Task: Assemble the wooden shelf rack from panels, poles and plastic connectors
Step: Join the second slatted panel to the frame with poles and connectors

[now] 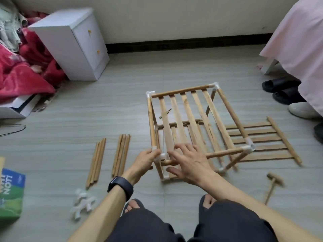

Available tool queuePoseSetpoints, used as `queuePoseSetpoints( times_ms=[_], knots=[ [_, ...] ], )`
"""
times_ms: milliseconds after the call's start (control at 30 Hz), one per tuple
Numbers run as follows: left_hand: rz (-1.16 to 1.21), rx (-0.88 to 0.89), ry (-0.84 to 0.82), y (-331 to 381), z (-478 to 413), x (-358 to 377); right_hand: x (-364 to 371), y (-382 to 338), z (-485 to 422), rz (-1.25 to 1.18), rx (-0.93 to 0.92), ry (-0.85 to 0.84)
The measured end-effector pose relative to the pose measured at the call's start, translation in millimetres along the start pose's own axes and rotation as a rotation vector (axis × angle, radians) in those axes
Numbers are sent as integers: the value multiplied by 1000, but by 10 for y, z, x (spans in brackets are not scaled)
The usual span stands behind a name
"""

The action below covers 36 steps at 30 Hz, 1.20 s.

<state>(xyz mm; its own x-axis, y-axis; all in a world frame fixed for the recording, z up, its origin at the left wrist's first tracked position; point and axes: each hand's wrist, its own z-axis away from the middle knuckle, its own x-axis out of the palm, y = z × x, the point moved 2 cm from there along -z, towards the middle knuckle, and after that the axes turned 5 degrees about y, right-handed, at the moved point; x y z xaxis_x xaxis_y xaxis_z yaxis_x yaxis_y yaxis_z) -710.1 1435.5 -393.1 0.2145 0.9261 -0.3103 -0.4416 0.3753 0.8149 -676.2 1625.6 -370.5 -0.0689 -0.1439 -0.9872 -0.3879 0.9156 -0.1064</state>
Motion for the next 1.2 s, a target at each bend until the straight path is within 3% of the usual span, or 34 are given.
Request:
queuePoseSetpoints(
  times_ms=[67, 267, 567, 733, 967, 1200],
  knots=[
    [23, -24, 14, -57, 69, -16, 33, -23, -17, -11, -5, -54],
    [58, -69, -38, -53, 228, 35, 38, 20, 183, 87, -54, 94],
    [21, -34, -117, -153, 257, 72, -68, 119, 230, 41, 14, 129],
    [49, -27, -79, -168, 280, 102, -71, 89, 56, 33, 26, -16],
    [141, -58, 22, -220, 243, 86, -33, 71, 154, -5, 17, 48],
    [61, -4, -21, -105, 270, 216, 17, 27, 105, 14, 56, -52]
  ],
)
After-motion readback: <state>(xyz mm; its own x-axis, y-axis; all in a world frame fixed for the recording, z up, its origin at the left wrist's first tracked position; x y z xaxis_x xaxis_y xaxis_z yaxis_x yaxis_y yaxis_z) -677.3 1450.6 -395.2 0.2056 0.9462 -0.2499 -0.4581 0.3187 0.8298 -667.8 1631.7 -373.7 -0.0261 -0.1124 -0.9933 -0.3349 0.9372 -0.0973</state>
